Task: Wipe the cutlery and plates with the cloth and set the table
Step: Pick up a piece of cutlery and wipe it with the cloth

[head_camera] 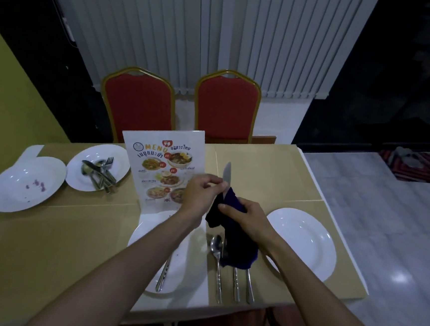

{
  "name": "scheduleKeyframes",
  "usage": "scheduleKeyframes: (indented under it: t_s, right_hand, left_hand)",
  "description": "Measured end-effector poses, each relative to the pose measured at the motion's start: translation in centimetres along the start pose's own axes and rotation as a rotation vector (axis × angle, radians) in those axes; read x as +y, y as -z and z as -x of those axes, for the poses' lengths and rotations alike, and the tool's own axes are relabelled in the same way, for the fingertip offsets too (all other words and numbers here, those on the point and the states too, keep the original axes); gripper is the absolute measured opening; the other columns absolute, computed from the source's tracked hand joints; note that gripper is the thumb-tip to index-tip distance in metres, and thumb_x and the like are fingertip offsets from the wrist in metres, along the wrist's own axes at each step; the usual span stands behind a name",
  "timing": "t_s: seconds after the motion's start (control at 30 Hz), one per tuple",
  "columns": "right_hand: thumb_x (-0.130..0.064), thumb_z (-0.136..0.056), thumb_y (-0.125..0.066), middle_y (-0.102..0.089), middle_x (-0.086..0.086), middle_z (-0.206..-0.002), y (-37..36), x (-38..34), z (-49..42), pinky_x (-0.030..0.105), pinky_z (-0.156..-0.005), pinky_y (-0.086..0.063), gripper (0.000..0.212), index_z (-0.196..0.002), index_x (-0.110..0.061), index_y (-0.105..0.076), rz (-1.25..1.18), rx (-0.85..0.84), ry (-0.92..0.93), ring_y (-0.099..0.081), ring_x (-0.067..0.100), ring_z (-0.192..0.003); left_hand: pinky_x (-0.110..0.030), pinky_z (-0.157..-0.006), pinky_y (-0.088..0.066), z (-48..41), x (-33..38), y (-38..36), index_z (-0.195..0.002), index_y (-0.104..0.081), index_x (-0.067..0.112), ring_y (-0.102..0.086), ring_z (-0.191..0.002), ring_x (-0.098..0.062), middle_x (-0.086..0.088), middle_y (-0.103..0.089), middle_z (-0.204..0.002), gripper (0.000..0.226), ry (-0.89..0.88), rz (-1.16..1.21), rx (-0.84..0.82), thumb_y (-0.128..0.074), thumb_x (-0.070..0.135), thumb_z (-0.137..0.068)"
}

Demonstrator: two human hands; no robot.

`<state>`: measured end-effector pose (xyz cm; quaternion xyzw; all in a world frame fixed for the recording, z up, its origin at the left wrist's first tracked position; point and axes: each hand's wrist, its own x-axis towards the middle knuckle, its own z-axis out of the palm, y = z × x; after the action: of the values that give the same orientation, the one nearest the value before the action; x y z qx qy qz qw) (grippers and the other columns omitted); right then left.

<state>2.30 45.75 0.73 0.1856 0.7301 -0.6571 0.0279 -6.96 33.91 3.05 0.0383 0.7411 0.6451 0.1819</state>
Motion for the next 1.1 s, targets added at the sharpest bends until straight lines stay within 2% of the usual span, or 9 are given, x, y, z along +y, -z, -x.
scheduleKeyframes:
  t_s: [0.13, 0.3, 0.4, 0.47, 0.57, 0.8, 0.9, 0.97, 1.1]
  right_hand:
    - [-0.035, -0.079, -0.078, -0.074, 0.015, -0.09, 1.0, 0.7, 0.6, 0.05, -0.079, -0.057, 0.031, -0.098, -0.012, -0.069, 0.017, -0.044, -0.05, -0.071, 0.034, -0.075]
    - [-0.034, -0.079, -0.078, -0.074, 0.011, -0.085, 3.0, 0.4, -0.4, 0.043, -0.068, -0.06, 0.027, -0.096, -0.015, -0.069, 0.082, 0.001, -0.018, -0.072, 0.031, -0.071]
    - [-0.035, -0.081, -0.076, -0.074, 0.007, -0.085, 3.6, 1.2, -1.3, 0.043, -0.072, -0.06, 0.027, -0.098, -0.016, -0.068, 0.119, 0.009, -0.002, -0.071, 0.027, -0.074]
    - [-0.036, -0.081, -0.076, -0.074, 0.002, -0.084, 4.4, 1.7, -2.4, 0.042, -0.075, -0.059, 0.024, -0.097, -0.019, -0.068, 0.16, 0.041, 0.008, -0.071, 0.021, -0.075]
    - [-0.038, -0.078, -0.078, -0.072, -0.005, -0.083, 6.3, 2.2, -4.8, 0.036, -0.071, -0.059, 0.025, -0.096, -0.025, -0.067, 0.238, 0.073, 0.022, -0.069, 0.014, -0.074]
    - [-0.046, -0.073, -0.074, -0.065, -0.011, -0.09, 12.2, 4.3, -12.8, 0.034, -0.069, -0.054, 0.036, -0.104, -0.031, -0.06, 0.65, 0.12, 0.016, -0.063, 0.012, -0.079]
    - [-0.043, -0.077, -0.073, -0.065, -0.009, -0.089, 14.9, 6.2, -15.0, 0.03, -0.062, -0.049, 0.035, -0.107, -0.029, -0.06, 0.674, 0.212, -0.042, -0.062, 0.013, -0.076]
    - [-0.042, -0.078, -0.073, -0.066, -0.009, -0.088, 16.3, 6.8, -16.0, 0.026, -0.056, -0.044, 0.034, -0.107, -0.027, -0.062, 0.581, 0.335, -0.051, -0.061, 0.009, -0.073]
    - [-0.041, -0.079, -0.075, -0.063, -0.01, -0.086, 17.5, 7.6, -18.5, 0.023, -0.053, -0.041, 0.035, -0.108, -0.026, -0.062, 0.475, 0.434, -0.024, -0.056, 0.002, -0.071]
  left_hand:
    - [-0.025, -0.077, -0.046, -1.2, 0.6, -1.1, -0.091, -0.072, 0.016, -0.061, -0.09, -0.008, 0.005, -0.07, -0.094, 0.005, 0.036, 0.101, 0.051, -0.071, 0.02, -0.088]
    - [-0.008, -0.063, -0.044, -1.8, -0.5, -2.0, -0.091, -0.076, 0.016, -0.065, -0.086, -0.002, 0.005, -0.076, -0.091, 0.013, 0.055, 0.007, -0.153, -0.072, 0.028, -0.087]
    - [-0.009, -0.069, -0.043, -3.2, 0.2, -3.1, -0.088, -0.078, 0.013, -0.067, -0.088, -0.001, 0.002, -0.077, -0.091, 0.013, -0.009, -0.015, -0.142, -0.071, 0.024, -0.088]
    - [-0.006, -0.06, -0.042, -4.2, 1.0, -4.0, -0.086, -0.076, 0.017, -0.064, -0.076, 0.009, 0.01, -0.075, -0.084, 0.013, -0.052, -0.021, -0.134, -0.067, 0.024, -0.091]
    - [-0.014, -0.051, -0.042, -6.3, 2.0, -5.3, -0.088, -0.07, 0.017, -0.067, -0.074, 0.0, 0.008, -0.075, -0.083, 0.015, -0.058, 0.055, -0.131, -0.06, 0.024, -0.096]
    - [-0.019, -0.077, -0.049, -13.1, 1.6, -9.5, -0.095, -0.067, 0.016, -0.061, -0.077, -0.004, 0.006, -0.065, -0.081, 0.022, -0.224, 0.206, -0.108, -0.047, 0.015, -0.103]
    - [-0.015, -0.08, -0.045, -16.3, -0.3, -10.9, -0.092, -0.065, 0.018, -0.058, -0.081, -0.002, 0.016, -0.063, -0.079, 0.025, -0.291, 0.062, -0.176, -0.043, 0.017, -0.104]
    - [-0.025, -0.083, -0.044, -17.9, -2.5, -11.6, -0.086, -0.063, 0.015, -0.056, -0.085, -0.01, 0.009, -0.062, -0.082, 0.027, -0.292, -0.159, -0.24, -0.043, 0.019, -0.104]
    - [-0.034, -0.089, -0.034, -20.8, -8.6, -11.7, -0.086, -0.06, 0.017, -0.045, -0.093, -0.02, -0.001, -0.057, -0.09, 0.033, -0.395, -0.956, -0.426, -0.035, 0.027, -0.105]
